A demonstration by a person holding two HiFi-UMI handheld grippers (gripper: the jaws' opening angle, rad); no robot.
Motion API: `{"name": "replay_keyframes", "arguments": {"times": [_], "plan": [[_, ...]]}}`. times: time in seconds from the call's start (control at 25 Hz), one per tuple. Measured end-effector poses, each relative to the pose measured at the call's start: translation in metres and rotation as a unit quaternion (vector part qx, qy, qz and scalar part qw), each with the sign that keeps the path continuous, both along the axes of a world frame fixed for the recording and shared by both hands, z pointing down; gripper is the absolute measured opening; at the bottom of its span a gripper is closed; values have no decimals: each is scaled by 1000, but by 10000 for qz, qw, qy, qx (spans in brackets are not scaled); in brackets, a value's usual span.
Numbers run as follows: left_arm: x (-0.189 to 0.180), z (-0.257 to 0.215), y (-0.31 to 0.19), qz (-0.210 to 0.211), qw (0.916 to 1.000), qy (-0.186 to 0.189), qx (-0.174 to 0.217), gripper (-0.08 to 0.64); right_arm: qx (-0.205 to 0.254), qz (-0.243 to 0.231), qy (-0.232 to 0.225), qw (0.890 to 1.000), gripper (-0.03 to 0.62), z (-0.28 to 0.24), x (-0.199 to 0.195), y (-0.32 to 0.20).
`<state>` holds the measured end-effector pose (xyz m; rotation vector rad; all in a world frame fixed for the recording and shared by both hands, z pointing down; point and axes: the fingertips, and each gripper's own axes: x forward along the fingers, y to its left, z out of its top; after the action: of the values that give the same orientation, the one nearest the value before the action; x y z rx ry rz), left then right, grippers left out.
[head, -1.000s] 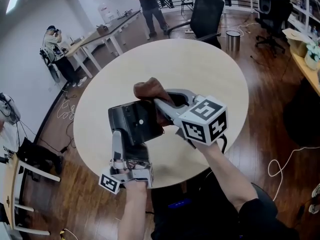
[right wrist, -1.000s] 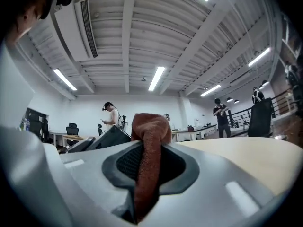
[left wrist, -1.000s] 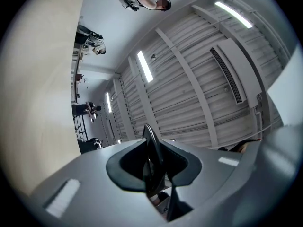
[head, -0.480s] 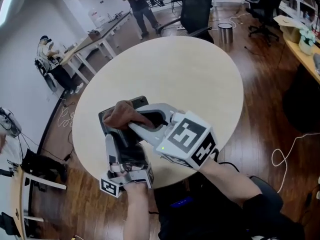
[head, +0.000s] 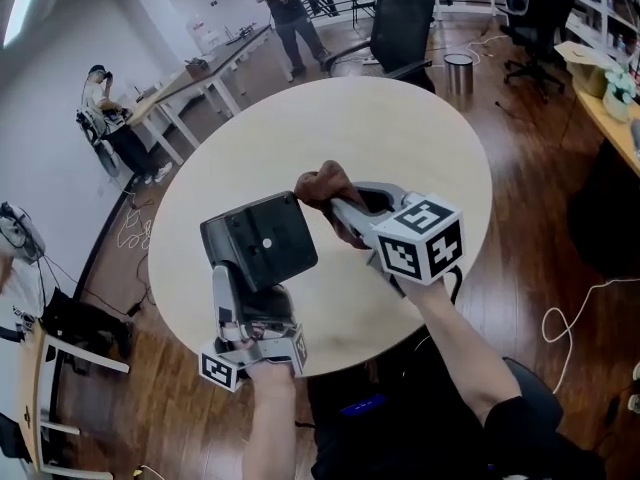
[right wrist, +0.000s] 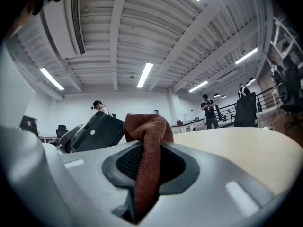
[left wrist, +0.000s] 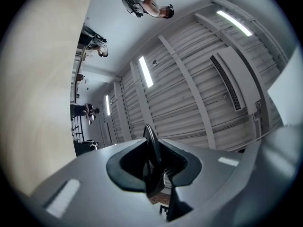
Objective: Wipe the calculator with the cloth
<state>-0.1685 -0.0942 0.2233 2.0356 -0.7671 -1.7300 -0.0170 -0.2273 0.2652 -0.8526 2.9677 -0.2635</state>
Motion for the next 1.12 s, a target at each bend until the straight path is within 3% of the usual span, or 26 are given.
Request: {"name": "replay_keyframes", "arguments": {"times": [0.2, 0.32, 0.48, 0.8, 0.88, 1.0, 1.12], "plan": [[-4, 1, -5, -76, 10000, 59, -21, 70, 229, -825, -582, 9946, 77, -42, -24, 54], [1, 2, -6, -75, 9999, 103, -38, 69, 694, -1350, -282, 9880, 77, -50, -54, 100], [2, 3, -4, -90, 9999, 134, -57, 72, 1128, -1087, 287, 9872, 77, -33, -62, 101], [-5, 3, -2, -152, 9997, 204, -41, 71, 220, -5, 255, 9994, 78, 6, -3, 19], [-6, 4, -4, -163, 9996, 212, -43, 71, 256, -103, 76, 9996, 77, -1, 0, 30], [-7, 5, -7, -201, 9994, 260, -74, 71, 606, -740, -224, 9952, 77, -28, -18, 74], [-6, 4, -9, -202, 9991, 342, -116, 71, 1037, -1300, -91, 9860, 77, -39, -46, 120]]}}
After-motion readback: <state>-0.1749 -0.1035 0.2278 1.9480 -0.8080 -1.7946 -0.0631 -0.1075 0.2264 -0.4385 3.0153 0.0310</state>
